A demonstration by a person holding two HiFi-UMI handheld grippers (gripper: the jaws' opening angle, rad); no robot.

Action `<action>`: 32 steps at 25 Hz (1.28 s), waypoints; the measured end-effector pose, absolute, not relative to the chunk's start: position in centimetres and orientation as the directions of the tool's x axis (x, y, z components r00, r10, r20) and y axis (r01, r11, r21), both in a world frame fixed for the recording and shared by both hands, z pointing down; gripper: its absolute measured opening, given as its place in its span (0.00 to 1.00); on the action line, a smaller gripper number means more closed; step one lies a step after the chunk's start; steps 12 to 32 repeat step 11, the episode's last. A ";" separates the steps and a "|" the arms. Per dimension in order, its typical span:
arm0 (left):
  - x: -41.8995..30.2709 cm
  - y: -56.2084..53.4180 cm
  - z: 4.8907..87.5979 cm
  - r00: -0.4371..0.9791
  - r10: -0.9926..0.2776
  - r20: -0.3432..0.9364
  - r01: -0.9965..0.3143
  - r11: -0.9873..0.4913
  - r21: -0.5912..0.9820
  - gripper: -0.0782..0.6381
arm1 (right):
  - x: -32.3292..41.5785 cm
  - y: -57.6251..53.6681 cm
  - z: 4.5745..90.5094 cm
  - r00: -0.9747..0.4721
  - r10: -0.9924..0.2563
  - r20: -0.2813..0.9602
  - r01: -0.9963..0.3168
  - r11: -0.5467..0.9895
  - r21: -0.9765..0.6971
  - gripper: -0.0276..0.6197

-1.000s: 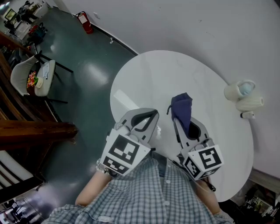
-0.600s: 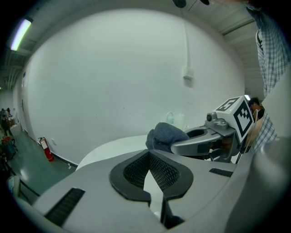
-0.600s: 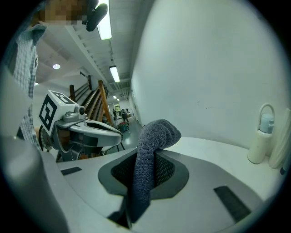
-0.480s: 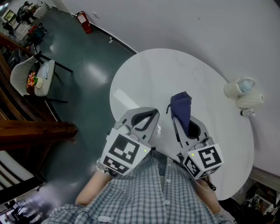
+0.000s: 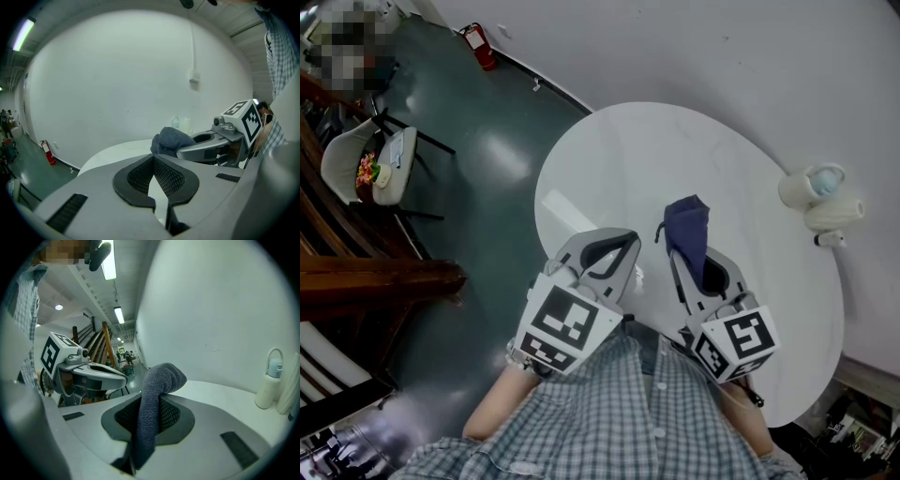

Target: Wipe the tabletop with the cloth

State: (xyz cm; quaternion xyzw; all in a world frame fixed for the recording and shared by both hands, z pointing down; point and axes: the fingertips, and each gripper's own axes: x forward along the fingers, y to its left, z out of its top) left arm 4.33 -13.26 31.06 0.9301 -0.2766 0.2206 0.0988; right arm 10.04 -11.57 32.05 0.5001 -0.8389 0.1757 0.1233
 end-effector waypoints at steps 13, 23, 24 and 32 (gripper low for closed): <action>3.7 -12.9 31.0 0.748 -0.475 0.463 -0.563 -0.824 0.063 0.12 | 9.4 -11.0 32.1 -0.471 -0.792 0.389 -0.881 0.441 -0.169 0.12; 3.7 -12.9 31.0 0.748 -0.475 0.463 -0.563 -0.824 0.063 0.12 | 9.4 -11.0 32.1 -0.471 -0.792 0.389 -0.881 0.441 -0.169 0.12; 3.7 -12.9 31.0 0.748 -0.475 0.463 -0.563 -0.824 0.063 0.12 | 9.4 -11.0 32.1 -0.471 -0.792 0.389 -0.881 0.441 -0.169 0.12; 3.7 -12.9 31.0 0.748 -0.475 0.463 -0.563 -0.824 0.063 0.12 | 9.4 -11.0 32.1 -0.471 -0.792 0.389 -0.881 0.441 -0.169 0.12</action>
